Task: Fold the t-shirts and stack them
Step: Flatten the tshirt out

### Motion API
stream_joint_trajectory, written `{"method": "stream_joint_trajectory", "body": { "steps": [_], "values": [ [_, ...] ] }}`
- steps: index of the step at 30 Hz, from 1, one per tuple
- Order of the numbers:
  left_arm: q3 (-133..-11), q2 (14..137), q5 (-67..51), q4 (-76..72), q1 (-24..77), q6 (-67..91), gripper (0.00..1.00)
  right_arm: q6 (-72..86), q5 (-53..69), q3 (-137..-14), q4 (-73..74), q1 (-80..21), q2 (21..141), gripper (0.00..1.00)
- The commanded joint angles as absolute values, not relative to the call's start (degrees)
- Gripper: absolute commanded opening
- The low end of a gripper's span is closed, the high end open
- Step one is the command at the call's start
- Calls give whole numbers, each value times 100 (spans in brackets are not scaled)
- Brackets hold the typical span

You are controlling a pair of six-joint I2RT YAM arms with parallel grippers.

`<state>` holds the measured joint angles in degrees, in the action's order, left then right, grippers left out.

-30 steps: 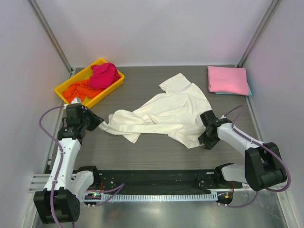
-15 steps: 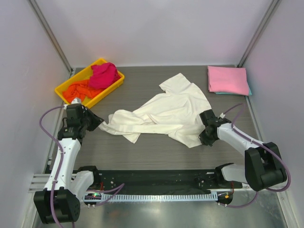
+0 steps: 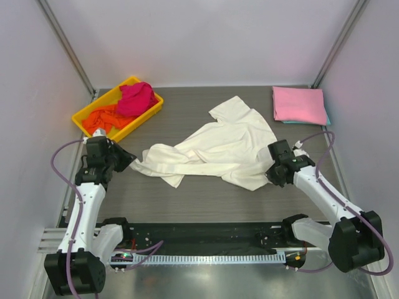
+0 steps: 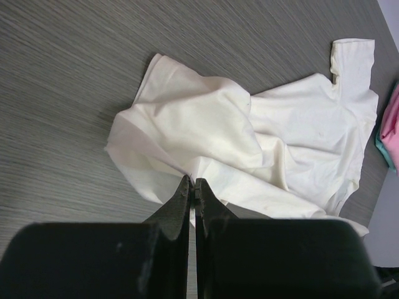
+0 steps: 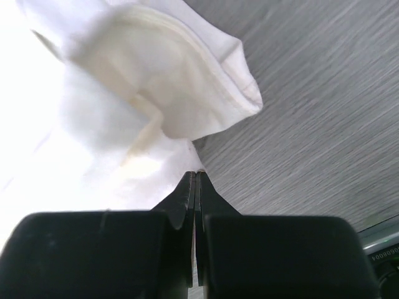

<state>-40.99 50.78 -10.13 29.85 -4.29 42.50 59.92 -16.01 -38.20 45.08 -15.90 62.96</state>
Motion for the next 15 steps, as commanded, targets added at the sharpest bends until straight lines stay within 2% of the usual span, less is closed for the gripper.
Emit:
{"method": "stream_joint_trajectory", "body": {
  "steps": [1,5,9,15],
  "values": [
    [-4446,4957,-1134,2918,-440,4359,0,5618,-2038,-4691,4667,-1582,5916,1],
    [-5401,5045,-1353,3006,-440,4579,0,5213,-2424,-5974,4974,-1591,5845,1],
    [-6447,5194,-1642,3207,-413,4859,0,4721,-2847,-7930,5562,-1591,6011,1],
    [-8048,5089,-1854,3813,-220,4957,0,4026,-2848,-10304,6389,-1591,6003,1]
  ]
}}
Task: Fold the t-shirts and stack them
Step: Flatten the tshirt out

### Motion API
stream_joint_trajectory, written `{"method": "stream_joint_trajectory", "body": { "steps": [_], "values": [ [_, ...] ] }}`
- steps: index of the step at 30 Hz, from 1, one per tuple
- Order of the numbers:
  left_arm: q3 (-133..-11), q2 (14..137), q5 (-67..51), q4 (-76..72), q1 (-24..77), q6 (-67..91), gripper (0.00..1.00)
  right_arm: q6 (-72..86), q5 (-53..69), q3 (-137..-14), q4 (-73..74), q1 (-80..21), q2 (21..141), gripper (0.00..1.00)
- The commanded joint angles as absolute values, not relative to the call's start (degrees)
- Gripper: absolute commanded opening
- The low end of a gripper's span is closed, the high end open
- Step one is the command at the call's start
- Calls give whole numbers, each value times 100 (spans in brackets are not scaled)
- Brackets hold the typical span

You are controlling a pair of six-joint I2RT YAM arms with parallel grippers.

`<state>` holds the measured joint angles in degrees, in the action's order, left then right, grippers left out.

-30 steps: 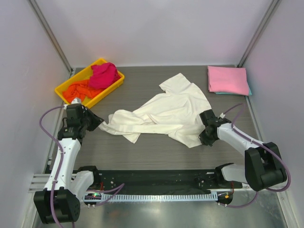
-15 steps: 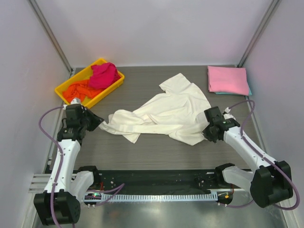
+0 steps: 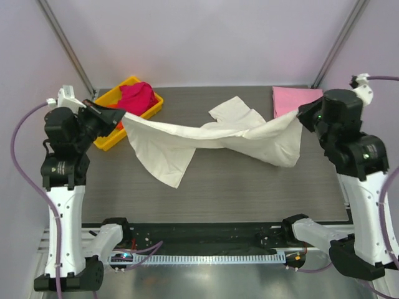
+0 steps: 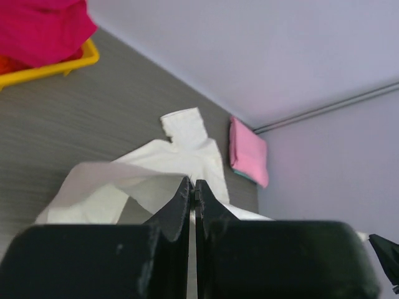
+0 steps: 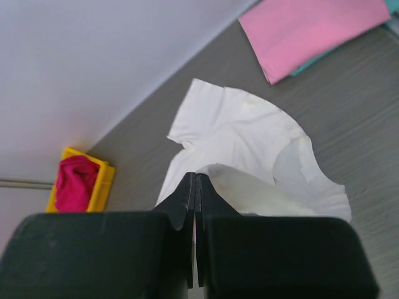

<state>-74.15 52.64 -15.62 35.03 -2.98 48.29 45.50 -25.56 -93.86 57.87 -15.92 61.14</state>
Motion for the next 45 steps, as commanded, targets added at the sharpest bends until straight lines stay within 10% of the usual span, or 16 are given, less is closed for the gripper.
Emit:
{"method": "stream_joint_trajectory", "body": {
  "steps": [1,17,28,37,45],
  "values": [
    [-8486,5028,-1889,4058,-220,4992,0,3973,-2752,-10527,6511,-1591,5951,1],
    [-9598,4464,-1600,4711,325,5713,0,3710,-1406,-12946,6768,-1591,5809,1],
    [-8964,6949,-1101,3235,474,5186,0,3024,-2371,-12251,4713,-1574,7898,1],
    [-11791,9684,-941,2751,642,5141,0,3444,-1310,-15608,4133,-493,11212,1],
    [-14080,10670,-1626,2945,642,5713,0,3261,-1151,-15099,2672,316,10205,1]
  ]
}}
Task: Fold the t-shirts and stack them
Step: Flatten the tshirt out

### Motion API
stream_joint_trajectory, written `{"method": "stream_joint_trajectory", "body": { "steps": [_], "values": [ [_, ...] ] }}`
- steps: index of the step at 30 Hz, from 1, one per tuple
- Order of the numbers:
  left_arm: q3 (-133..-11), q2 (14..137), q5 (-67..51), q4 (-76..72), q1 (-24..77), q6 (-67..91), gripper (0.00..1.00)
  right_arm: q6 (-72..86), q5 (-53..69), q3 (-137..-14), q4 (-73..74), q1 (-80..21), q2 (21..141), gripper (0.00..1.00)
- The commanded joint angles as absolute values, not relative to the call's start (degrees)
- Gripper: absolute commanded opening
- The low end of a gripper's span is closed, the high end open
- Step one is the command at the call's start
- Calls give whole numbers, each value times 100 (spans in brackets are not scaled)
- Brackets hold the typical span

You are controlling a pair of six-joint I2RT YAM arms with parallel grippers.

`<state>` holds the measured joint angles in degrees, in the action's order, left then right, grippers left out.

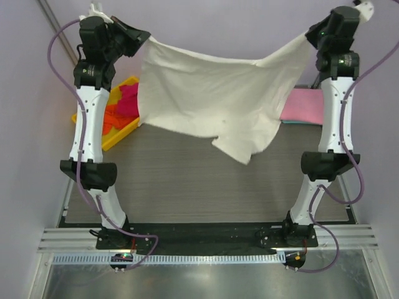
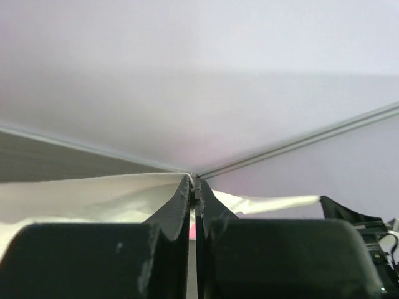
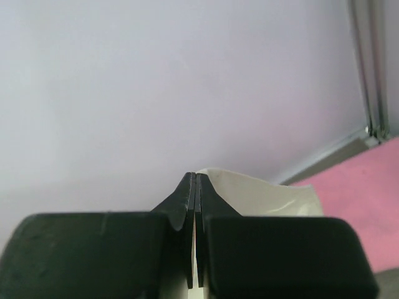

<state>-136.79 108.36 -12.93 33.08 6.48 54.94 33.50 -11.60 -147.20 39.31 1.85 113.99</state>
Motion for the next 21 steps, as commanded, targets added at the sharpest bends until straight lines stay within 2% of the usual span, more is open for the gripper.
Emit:
{"method": "stream_joint_trajectory", "body": {
  "steps": [1,4,7,10,11,17,21],
  "values": [
    [-13958,10461,-1626,2953,642,5643,0,3217,-1169,-15074,2611,438,10056,1],
    [-13284,9795,-1468,2900,642,5363,0,3059,-1274,-14688,2602,650,9450,1],
    [-12397,9100,-1372,2909,642,5046,0,3023,-1152,-13661,2663,659,8677,1],
    [-11604,8527,-1187,3102,642,4773,0,3120,-958,-12212,2917,650,7693,1],
    [-10958,8099,-1178,3129,642,4642,0,3190,-915,-11486,3005,650,7421,1],
    [-8619,6385,-941,3575,642,4237,0,3682,182,-8778,4032,659,5425,1],
    [-7230,5311,-844,4042,642,4043,0,3797,-226,-7613,5409,633,4510,1]
  ]
}}
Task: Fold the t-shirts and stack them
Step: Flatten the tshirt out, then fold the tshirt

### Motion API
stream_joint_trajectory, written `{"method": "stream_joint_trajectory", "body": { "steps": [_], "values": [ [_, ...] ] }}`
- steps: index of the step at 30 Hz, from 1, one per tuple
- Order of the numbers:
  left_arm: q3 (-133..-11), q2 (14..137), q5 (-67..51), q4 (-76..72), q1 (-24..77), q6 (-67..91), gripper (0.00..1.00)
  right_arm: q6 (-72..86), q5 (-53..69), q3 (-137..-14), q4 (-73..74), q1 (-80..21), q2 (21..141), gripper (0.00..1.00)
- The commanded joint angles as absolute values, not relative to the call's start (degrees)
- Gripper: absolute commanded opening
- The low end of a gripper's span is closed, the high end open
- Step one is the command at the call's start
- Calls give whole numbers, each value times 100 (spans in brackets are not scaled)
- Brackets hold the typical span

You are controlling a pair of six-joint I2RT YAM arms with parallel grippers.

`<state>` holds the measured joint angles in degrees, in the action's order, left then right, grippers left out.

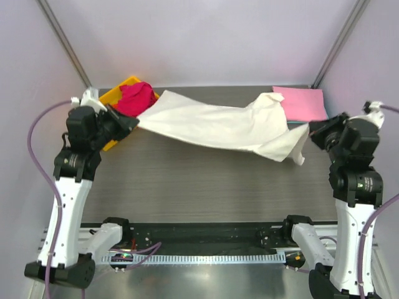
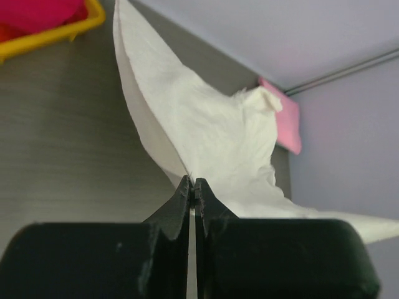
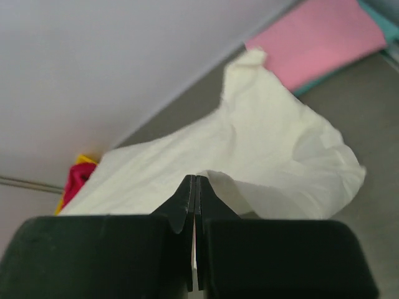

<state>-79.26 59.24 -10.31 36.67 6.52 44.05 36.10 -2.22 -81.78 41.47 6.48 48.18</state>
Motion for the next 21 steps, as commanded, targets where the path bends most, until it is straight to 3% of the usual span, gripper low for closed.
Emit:
{"method": "stream_joint_trajectory", "body": {
  "steps": [1,6,21],
  "values": [
    [-6877,5074,-879,4173,642,4043,0,3953,-446,-7237,5684,598,4248,1],
    [-5241,4010,-1010,4298,642,4279,0,4271,-695,-6004,6362,519,3437,1],
    [-4975,3955,-35,4746,642,4456,0,4166,-730,-5450,6250,519,3470,1]
  ]
}}
